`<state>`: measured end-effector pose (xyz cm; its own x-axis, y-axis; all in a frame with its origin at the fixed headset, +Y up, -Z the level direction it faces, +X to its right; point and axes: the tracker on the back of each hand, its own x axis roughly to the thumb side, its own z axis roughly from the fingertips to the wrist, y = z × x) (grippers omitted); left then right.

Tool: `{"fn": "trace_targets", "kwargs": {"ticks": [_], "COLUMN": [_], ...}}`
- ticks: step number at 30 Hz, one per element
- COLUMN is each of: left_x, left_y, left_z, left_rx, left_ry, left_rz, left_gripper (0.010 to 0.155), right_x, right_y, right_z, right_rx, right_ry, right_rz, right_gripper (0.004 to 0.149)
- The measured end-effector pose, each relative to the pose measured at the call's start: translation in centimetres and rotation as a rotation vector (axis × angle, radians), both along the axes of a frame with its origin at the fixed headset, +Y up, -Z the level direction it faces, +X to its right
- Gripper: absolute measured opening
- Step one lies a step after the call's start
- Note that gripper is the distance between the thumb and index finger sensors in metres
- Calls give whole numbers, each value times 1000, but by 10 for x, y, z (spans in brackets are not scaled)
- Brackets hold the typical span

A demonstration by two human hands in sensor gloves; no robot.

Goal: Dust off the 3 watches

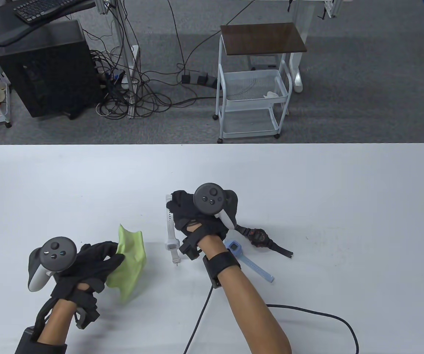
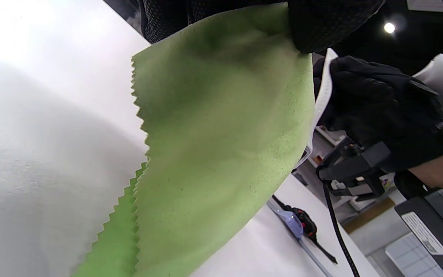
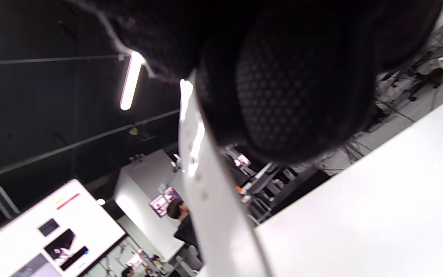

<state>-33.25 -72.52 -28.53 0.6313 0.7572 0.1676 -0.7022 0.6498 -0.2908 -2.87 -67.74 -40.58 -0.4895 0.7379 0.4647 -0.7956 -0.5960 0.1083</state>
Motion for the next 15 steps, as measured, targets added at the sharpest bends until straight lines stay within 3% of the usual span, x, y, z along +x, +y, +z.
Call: {"fn": "trace_targets", "kwargs": {"ticks": [15], "left_x": [8], "left_y": [-2], "left_z": [3], "left_rx": [44], "left_ry": [-34], "left_rz": [91], "left_gripper": [47], "right_x": [22], "right_y": [30], "right_z": [78], "right_rx": [105], "right_ry": [98], "right_rz": [-282], "right_gripper": [39]}}
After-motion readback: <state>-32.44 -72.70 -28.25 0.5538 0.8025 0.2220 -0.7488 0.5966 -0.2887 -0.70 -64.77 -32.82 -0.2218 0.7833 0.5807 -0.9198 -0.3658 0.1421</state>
